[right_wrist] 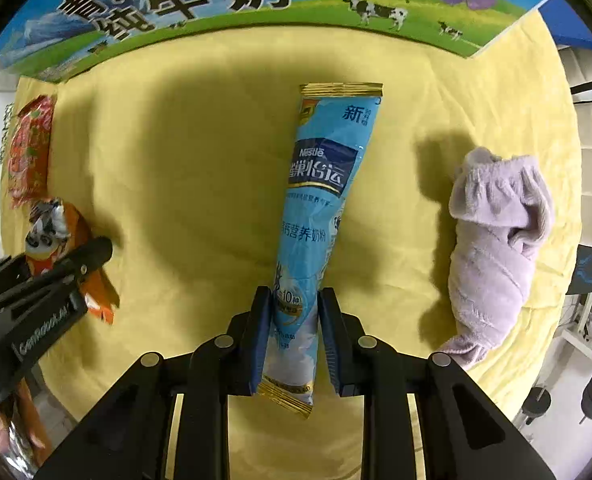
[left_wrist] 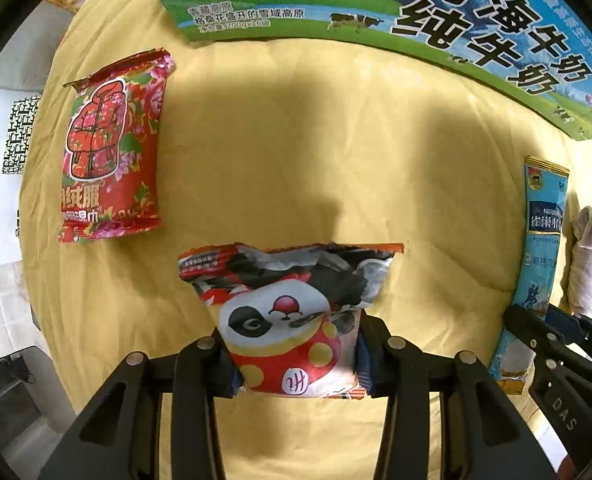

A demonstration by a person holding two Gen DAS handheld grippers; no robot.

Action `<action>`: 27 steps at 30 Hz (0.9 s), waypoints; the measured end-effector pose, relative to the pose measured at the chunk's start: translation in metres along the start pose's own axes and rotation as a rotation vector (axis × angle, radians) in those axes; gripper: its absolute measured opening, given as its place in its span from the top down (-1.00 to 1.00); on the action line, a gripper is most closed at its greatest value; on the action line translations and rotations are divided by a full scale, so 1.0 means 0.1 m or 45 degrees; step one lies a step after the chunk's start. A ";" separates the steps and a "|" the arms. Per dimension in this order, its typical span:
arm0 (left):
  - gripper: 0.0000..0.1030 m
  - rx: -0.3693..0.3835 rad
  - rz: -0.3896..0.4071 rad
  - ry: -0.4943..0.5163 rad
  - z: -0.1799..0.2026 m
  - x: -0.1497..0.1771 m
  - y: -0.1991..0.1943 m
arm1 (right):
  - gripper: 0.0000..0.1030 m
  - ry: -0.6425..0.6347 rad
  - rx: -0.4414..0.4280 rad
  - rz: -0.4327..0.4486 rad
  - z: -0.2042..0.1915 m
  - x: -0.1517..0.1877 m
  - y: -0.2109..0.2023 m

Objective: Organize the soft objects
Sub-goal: 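Carry the tube and panda bag into the cardboard box and open both grippers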

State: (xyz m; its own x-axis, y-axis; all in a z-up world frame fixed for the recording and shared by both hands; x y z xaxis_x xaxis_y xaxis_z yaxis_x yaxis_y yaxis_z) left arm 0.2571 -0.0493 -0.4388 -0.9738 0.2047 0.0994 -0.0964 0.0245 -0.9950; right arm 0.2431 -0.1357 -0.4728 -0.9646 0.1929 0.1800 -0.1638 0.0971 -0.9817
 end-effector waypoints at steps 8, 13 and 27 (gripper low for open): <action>0.28 0.004 0.043 -0.005 -0.19 0.09 -0.06 | 0.45 0.035 0.105 0.090 -0.28 -0.04 0.03; 0.35 -0.011 0.079 0.001 0.06 0.27 -0.19 | 0.68 0.028 0.096 0.121 -0.25 0.32 0.00; 0.36 0.071 0.249 0.029 0.20 0.52 -1.16 | 0.70 -0.057 -0.051 0.282 -0.20 0.63 -1.10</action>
Point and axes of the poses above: each gripper's, at about its wrist camera, not at the fingertips, and y roughly the way its jaws point, z to its right, x to its underside, the point moved 3 cm from there along y, roughly the way its jaws point, and after that the axes turned 7 degrees about y, right-handed, at the moved point
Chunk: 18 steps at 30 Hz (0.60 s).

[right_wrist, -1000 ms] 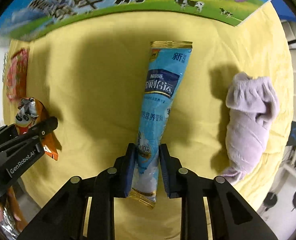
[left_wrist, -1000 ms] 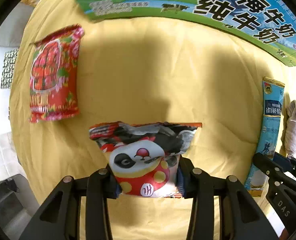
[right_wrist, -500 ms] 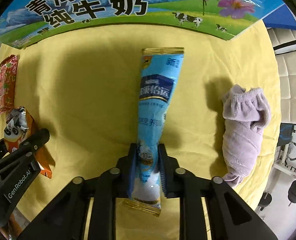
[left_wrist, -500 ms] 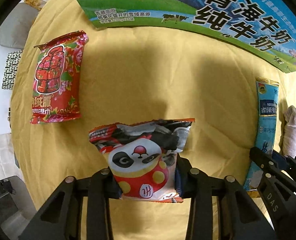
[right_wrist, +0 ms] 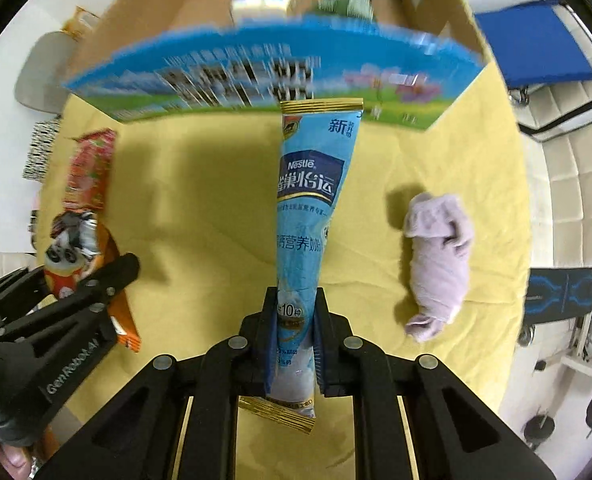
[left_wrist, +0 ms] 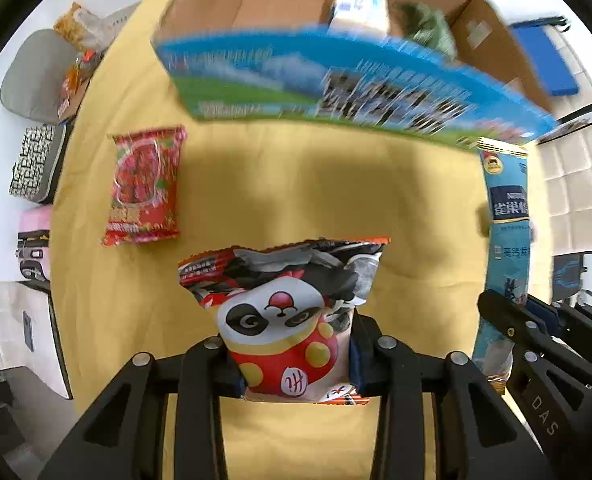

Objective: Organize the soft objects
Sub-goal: 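Carry the tube and panda bag into the cardboard box and open both grippers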

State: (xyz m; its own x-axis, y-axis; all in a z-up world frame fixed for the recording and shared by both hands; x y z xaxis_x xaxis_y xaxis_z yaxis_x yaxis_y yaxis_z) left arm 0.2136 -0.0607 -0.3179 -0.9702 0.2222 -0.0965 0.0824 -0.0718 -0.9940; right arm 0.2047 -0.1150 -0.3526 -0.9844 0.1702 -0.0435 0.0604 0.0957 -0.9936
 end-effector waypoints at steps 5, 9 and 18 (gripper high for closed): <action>0.36 0.028 0.075 0.033 0.07 -0.08 -0.48 | 0.70 -0.018 -0.068 0.081 0.21 0.01 -0.62; 0.36 0.063 0.129 0.042 0.14 -0.24 -0.79 | 0.70 -0.012 -0.127 0.134 0.25 -0.07 -1.00; 0.36 0.102 0.202 0.072 0.07 -1.11 -1.04 | 0.70 0.031 -0.204 0.224 0.40 -0.81 -1.45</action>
Point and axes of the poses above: each gripper's, at about its wrist camera, not at the fingertips, and y roughly the way its jaws point, z to its right, x to its underside, the point moved 3 cm from there along y, roughly the way its jaws point, and after that the axes turned 7 degrees about y, right-handed, at the moved point
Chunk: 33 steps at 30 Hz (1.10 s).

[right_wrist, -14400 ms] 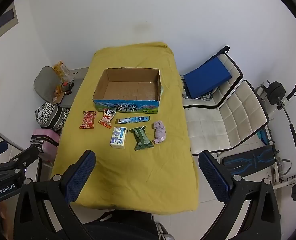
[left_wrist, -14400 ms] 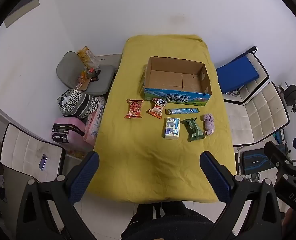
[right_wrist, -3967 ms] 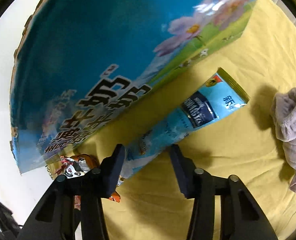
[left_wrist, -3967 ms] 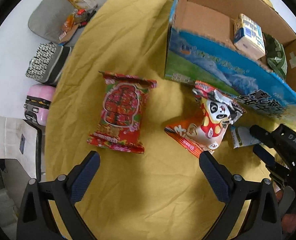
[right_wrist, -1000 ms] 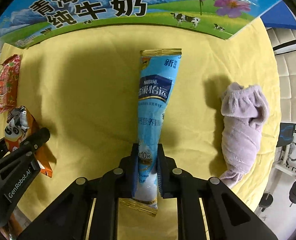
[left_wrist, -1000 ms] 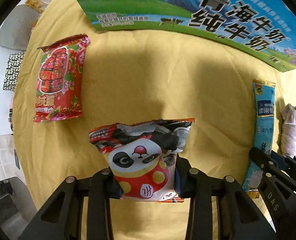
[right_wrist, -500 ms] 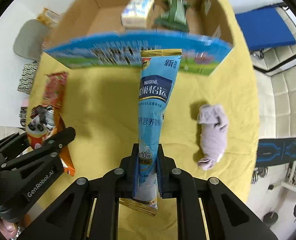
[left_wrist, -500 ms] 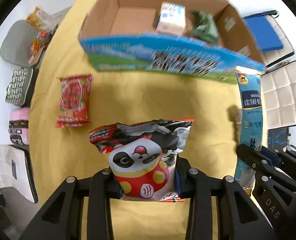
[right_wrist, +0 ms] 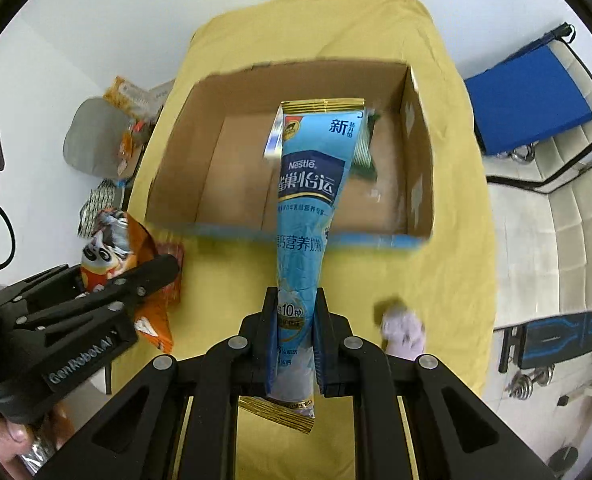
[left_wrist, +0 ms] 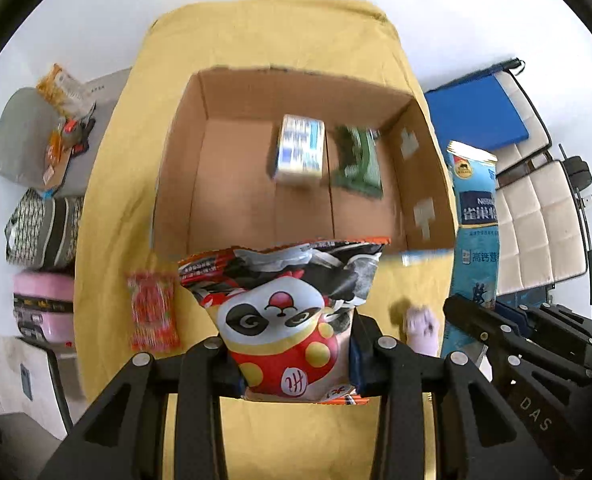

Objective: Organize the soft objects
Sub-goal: 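Carry the tube and panda bag into the cardboard box and open both grippers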

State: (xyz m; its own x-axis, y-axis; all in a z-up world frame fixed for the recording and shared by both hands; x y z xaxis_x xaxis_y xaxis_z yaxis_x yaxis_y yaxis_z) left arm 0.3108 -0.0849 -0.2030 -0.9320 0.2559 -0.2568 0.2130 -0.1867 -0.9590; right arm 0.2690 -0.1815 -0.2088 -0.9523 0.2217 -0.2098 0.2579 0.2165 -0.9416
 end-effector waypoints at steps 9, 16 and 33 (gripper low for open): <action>0.36 -0.032 -0.137 -0.041 -0.51 -0.88 0.81 | 0.70 0.056 0.019 -0.044 0.23 -0.92 0.66; 0.35 -0.037 -0.257 -0.074 -0.80 -1.20 1.48 | 0.70 0.092 0.054 -0.124 0.37 -1.36 1.31; -0.10 -0.054 -0.346 -0.099 -0.92 -1.37 2.01 | -0.09 0.060 0.139 -0.214 0.41 -1.75 1.93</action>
Point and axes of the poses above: each gripper's, at about its wrist camera, not at the fingertips, and y roughly the way its jaws point, z to its right, x to its underside, the point moved 3 cm from there along y, roughly the way its jaws point, and after that the axes turned 7 degrees about y, right-handed, at the moved point
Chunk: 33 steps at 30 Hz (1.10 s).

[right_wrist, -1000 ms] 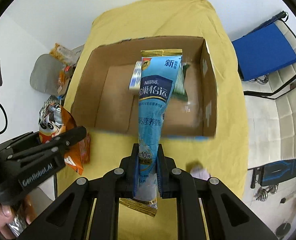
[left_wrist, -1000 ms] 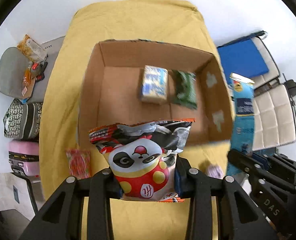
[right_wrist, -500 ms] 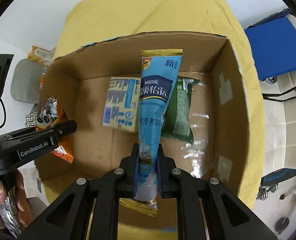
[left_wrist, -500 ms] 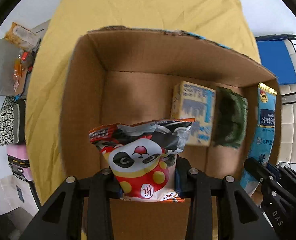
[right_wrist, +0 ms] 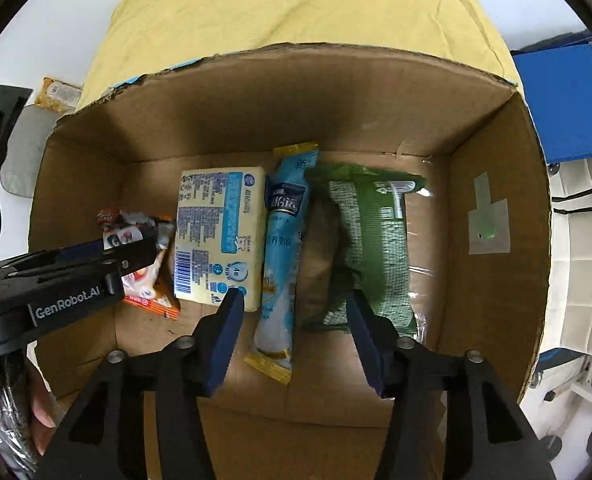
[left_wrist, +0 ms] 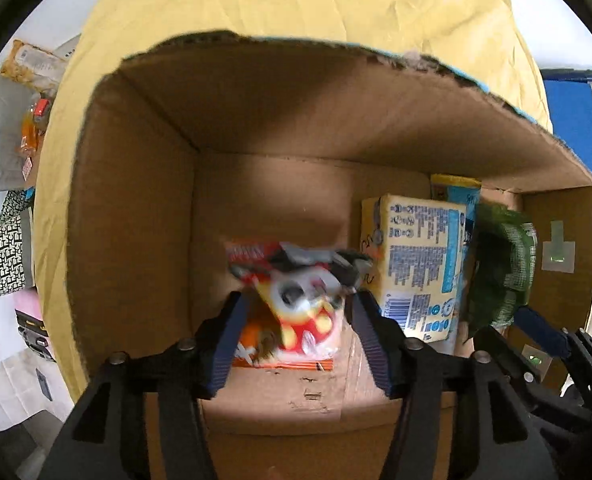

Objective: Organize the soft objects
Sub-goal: 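Carry the tube and panda bag into the cardboard box and open both grippers, then lift both grippers out of the cardboard box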

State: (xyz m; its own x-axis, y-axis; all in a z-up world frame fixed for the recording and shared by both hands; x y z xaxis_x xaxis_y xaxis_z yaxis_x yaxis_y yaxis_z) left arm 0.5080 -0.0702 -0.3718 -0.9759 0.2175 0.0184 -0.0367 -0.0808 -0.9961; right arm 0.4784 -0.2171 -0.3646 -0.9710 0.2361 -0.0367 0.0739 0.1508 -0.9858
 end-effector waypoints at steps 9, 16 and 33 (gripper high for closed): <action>-0.77 -0.032 0.083 0.010 0.02 0.30 -0.22 | -0.88 -0.007 0.048 0.046 0.00 0.16 -0.13; -0.91 -0.096 0.216 0.041 0.16 0.70 -0.61 | -1.00 -0.002 0.068 0.098 0.05 0.44 -0.31; -0.92 -0.130 0.459 0.029 0.30 1.44 -1.46 | -1.00 -0.017 0.080 0.320 0.17 1.28 -1.31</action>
State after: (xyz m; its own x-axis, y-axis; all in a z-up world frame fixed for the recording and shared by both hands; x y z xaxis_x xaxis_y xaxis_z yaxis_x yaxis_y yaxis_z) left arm 0.3666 -0.0567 -0.2212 -0.9172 0.2148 -0.3357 0.3309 -0.0589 -0.9418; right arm 0.3409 -0.2232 -0.2433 -0.9269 0.2457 -0.2836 0.2994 0.0287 -0.9537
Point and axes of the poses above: each gripper's, at about its wrist camera, not at the fingertips, and y roughly the way its jaws point, z to its right, x to its underside, the point moved 3 cm from there along y, roughly the way its jaws point, and after that the axes turned 7 degrees about y, right-handed, at the moved point
